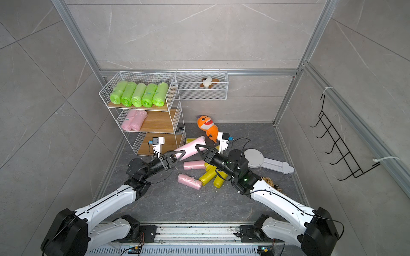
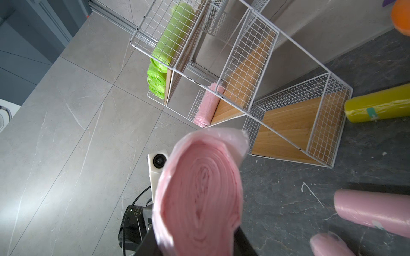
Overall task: Sort the rolls of trash bags by color and place them on the shelf
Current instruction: Place the roll of trash bags on the shelf.
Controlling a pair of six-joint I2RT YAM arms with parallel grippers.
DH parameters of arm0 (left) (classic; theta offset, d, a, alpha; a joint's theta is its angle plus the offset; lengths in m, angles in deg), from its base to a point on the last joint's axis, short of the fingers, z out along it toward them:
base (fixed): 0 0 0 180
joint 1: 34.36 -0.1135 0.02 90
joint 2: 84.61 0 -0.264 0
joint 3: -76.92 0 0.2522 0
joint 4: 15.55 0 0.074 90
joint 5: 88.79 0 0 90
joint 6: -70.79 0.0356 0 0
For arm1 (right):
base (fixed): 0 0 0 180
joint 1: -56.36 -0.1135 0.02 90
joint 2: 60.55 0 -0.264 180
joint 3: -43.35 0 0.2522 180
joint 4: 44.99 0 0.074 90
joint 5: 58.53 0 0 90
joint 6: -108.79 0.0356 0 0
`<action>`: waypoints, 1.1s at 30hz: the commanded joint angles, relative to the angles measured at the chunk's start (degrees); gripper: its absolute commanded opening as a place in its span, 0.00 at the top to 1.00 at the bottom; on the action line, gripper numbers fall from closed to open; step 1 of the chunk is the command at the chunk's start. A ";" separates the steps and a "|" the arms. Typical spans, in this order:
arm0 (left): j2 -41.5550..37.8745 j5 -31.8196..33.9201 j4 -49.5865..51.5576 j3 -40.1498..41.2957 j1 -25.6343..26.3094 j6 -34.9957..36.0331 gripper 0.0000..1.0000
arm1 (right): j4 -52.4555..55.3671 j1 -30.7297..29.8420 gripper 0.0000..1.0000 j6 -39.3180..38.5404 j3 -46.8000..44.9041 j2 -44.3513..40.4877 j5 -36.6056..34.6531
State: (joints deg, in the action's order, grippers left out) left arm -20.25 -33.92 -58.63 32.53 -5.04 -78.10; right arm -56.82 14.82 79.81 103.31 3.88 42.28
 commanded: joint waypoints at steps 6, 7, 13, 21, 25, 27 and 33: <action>-4.90 0.88 8.64 -2.74 -1.24 6.38 0.79 | 0.18 1.82 0.26 -1.32 1.26 -1.11 -0.98; -5.85 1.17 11.30 -2.74 -1.71 7.56 0.79 | 1.32 2.00 0.24 -1.97 1.25 -1.60 -1.49; -16.17 9.07 38.83 -3.03 -7.60 19.68 0.85 | 16.22 2.14 0.18 -13.05 4.06 -5.91 -7.68; -22.37 33.18 69.36 -13.88 -8.71 34.12 0.87 | 23.45 1.94 0.15 -20.92 6.28 -7.66 -9.05; -22.19 40.39 71.86 -18.58 -8.75 36.64 0.87 | 23.83 1.94 0.15 -21.20 6.25 -7.02 -8.87; -21.99 43.93 71.69 -20.37 -8.74 37.22 0.87 | 24.20 1.90 0.15 -21.28 6.19 -6.81 -8.71; -20.14 49.62 67.41 -23.28 -8.75 38.56 0.87 | 25.60 1.93 0.15 -22.64 6.29 -6.19 -8.90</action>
State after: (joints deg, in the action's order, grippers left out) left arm -40.93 10.49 13.21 11.99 -13.63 -42.54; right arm -32.75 16.74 59.15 108.49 -2.88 34.19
